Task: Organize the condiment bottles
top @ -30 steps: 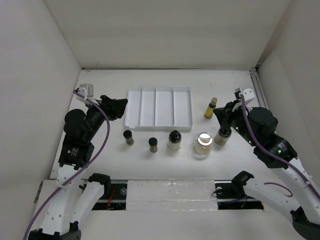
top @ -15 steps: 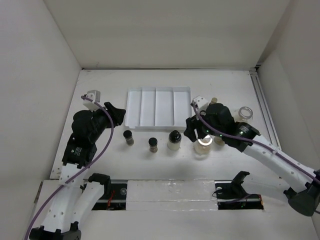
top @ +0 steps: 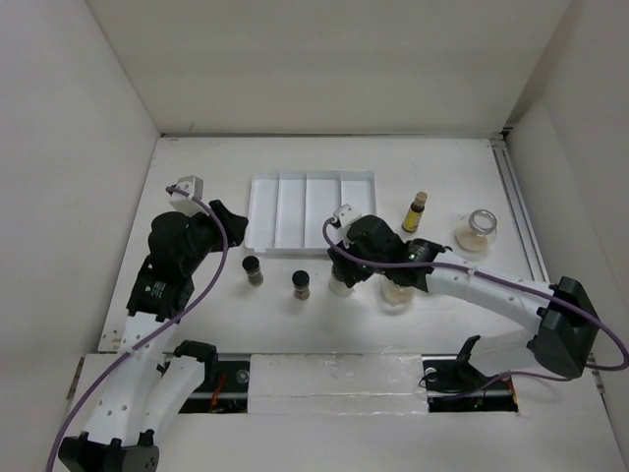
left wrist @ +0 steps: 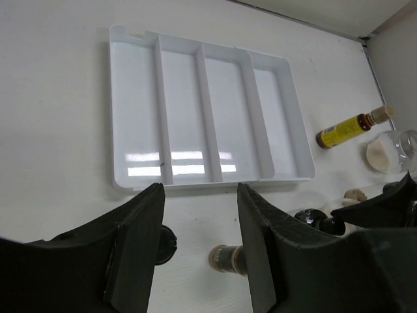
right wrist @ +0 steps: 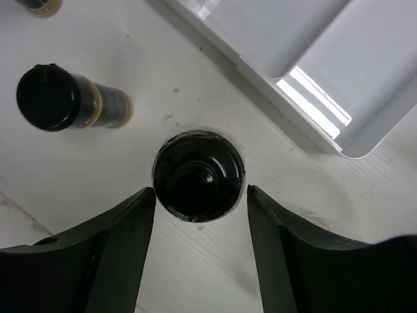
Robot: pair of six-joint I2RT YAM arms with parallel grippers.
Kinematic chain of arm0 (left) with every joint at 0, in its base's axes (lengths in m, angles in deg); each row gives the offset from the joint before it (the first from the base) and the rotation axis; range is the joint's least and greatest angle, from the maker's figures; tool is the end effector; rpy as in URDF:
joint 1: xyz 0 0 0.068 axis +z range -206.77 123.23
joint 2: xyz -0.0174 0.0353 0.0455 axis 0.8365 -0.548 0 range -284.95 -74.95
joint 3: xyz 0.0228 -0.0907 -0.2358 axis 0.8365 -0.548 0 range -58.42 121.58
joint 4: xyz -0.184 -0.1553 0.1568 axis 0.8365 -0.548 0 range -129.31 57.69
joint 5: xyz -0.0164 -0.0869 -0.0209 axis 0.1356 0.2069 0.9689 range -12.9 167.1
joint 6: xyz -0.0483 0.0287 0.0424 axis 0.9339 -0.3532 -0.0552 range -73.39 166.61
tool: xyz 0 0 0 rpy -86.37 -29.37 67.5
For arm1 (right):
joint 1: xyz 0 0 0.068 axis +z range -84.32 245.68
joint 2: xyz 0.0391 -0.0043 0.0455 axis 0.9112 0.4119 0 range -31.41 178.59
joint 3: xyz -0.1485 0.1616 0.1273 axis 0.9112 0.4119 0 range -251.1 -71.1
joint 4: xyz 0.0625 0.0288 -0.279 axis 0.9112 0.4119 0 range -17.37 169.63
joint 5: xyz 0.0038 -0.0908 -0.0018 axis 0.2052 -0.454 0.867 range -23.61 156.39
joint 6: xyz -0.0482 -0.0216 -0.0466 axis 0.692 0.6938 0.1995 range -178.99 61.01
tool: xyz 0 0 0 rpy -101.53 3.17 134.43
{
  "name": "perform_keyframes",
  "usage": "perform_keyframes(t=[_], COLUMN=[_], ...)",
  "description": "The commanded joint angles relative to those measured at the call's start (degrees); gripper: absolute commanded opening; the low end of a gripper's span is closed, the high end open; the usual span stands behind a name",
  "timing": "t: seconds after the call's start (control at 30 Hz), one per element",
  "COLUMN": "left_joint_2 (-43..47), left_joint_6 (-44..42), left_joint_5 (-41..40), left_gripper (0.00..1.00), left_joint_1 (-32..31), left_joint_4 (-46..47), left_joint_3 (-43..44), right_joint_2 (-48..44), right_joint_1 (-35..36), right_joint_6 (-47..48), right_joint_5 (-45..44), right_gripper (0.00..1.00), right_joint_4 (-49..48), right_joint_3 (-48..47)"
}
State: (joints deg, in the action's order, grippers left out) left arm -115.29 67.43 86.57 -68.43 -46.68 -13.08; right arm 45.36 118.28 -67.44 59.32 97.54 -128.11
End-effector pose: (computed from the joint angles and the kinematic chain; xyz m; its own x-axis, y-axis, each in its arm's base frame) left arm 0.2224 -0.0556 0.3338 -0.2764 -0.3011 -0.9127 0.2782 0.8839 -0.3758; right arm 0.2086 0.2611 0.2233 -0.5303 -0.4537 -0.7162 -0.6646 0.7470 0.0188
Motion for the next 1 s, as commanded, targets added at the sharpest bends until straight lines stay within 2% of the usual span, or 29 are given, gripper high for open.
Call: perform_keyframes(t=[0.0, 0.27, 0.3, 0.33, 0.4, 0.43, 0.47, 0.53, 0.6, 0.7, 0.8, 0.97], left_joint_2=[0.61, 0.61, 0.61, 0.61, 0.61, 0.61, 0.61, 0.61, 0.61, 0.61, 0.61, 0.61], left_joint_6=[-0.96, -0.96, -0.96, -0.96, -0.96, -0.96, -0.96, -0.96, -0.96, -0.96, -0.96, -0.96], left_joint_5=[0.98, 2.04, 2.56, 2.57, 2.57, 2.57, 2.57, 2.57, 2.57, 2.57, 2.57, 2.57], left_gripper=[0.45, 0.45, 0.45, 0.45, 0.45, 0.45, 0.45, 0.45, 0.45, 0.45, 0.45, 0.43], left_joint_1=[-0.20, -0.20, -0.20, -0.20, -0.20, -0.20, -0.20, -0.20, -0.20, -0.20, -0.20, -0.20], left_joint_4=[2.59, 3.12, 3.12, 3.12, 3.12, 3.12, 3.12, 3.12, 3.12, 3.64, 3.65, 3.65], left_joint_3=[-0.34, -0.87, -0.87, -0.87, -0.87, -0.87, -0.87, -0.87, -0.87, -0.87, -0.87, -0.87], right_joint_2=[0.31, 3.03, 3.03, 3.03, 3.56, 3.56, 3.56, 1.65, -0.21, -3.47, -2.78, 2.85], right_joint_1=[0.31, 0.31, 0.31, 0.31, 0.31, 0.31, 0.31, 0.84, 1.37, 1.37, 0.05, -8.64], right_joint_6=[-1.04, -1.04, -1.04, -1.57, -1.57, -1.57, -1.57, -2.10, -2.10, -0.26, 2.11, 4.05], right_joint_5=[-5.67, -7.34, -7.34, -6.82, -6.82, -6.82, -6.82, -7.34, -7.96, -9.70, -10.24, -6.91], right_gripper=[0.63, 0.58, 0.44, 0.39, 0.37, 0.26, 0.21, 0.17, 0.15, 0.15, 0.15, 0.14], right_joint_4=[-6.00, -10.31, -10.32, -10.84, -10.23, -10.23, -9.10, -8.39, -7.77, -5.23, -4.08, -7.49], right_joint_3=[-2.75, -2.14, -2.14, -2.14, -2.14, -2.14, -2.14, -3.27, -4.59, -10.47, -18.64, -26.56])
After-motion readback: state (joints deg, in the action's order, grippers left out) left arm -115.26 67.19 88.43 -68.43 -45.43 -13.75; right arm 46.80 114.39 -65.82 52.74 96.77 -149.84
